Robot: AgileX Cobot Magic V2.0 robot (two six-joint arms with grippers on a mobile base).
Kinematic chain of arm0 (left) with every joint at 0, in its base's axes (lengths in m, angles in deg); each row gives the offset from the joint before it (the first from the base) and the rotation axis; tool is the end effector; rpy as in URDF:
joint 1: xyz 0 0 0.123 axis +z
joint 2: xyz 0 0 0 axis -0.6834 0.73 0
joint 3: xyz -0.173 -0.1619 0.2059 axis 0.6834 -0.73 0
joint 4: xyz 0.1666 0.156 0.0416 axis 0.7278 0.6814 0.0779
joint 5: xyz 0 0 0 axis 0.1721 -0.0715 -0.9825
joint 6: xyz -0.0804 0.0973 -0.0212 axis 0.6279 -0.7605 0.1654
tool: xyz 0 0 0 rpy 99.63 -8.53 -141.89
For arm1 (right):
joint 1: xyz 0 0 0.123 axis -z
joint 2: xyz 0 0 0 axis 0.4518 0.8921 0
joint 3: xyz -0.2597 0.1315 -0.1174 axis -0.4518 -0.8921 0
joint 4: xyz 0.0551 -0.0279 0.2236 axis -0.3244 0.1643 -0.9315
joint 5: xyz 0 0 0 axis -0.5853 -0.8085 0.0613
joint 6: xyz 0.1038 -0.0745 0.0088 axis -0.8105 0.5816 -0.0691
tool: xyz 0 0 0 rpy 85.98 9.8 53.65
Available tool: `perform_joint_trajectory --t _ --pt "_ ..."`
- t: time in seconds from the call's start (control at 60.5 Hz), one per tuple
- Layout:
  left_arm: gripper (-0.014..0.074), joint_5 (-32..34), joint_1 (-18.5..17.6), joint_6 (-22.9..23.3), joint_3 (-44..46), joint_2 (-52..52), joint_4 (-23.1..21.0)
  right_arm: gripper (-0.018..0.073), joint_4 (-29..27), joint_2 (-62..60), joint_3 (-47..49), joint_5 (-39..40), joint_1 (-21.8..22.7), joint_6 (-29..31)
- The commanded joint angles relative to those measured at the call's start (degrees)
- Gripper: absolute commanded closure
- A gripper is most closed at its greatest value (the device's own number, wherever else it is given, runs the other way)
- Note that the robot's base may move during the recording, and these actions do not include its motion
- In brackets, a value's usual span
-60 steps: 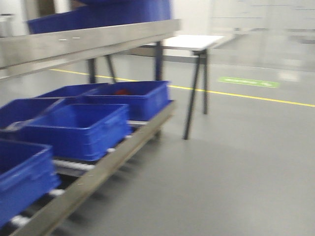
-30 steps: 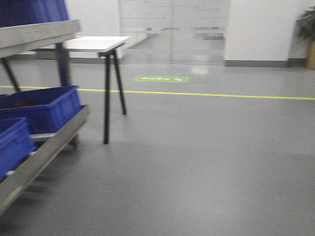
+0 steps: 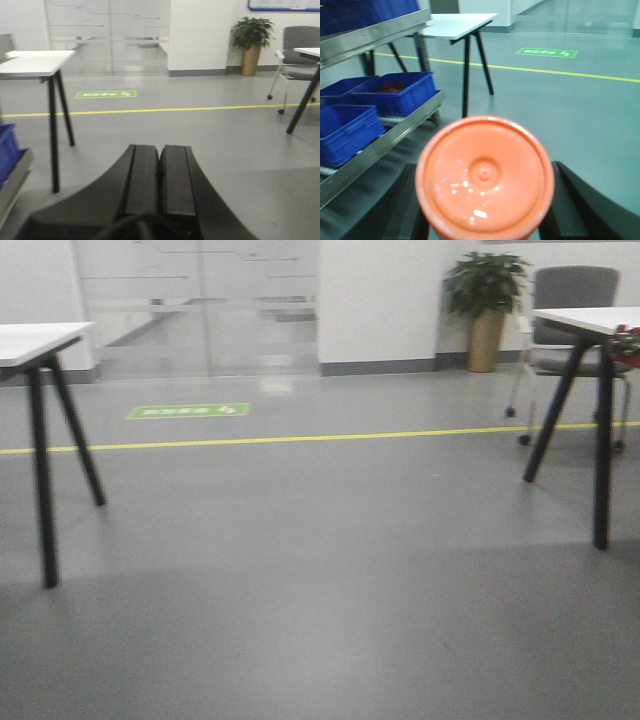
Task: Grab orange capacitor from left shelf to right conveyor
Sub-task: 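Drive the base to the red conveyor holding the cylinder in the right gripper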
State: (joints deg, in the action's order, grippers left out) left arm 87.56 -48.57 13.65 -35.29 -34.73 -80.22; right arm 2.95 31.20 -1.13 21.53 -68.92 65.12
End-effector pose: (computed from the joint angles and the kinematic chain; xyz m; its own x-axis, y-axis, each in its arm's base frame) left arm 0.0440 -0.0042 0.2060 0.0735 -0.0070 -0.9973 0.0952 0.9955 0.0001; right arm 0.0039 -0.0225 0.3151 -0.1710 0.0614 -0.9833 -0.5304 0.8353 0.1444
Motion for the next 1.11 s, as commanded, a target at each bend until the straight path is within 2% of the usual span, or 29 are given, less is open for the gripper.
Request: perform_joint_trajectory --t 0.0,1.091 --pt "0.0701 4.84 -0.17 0.00 0.45 0.58 -0.31 0.0501 1.07 1.12 1.45 5.27 0.26 0.56" --pt "0.0701 4.84 -0.17 0.00 0.45 0.58 -0.31 0.0501 1.07 1.12 1.45 5.32 0.24 0.56"
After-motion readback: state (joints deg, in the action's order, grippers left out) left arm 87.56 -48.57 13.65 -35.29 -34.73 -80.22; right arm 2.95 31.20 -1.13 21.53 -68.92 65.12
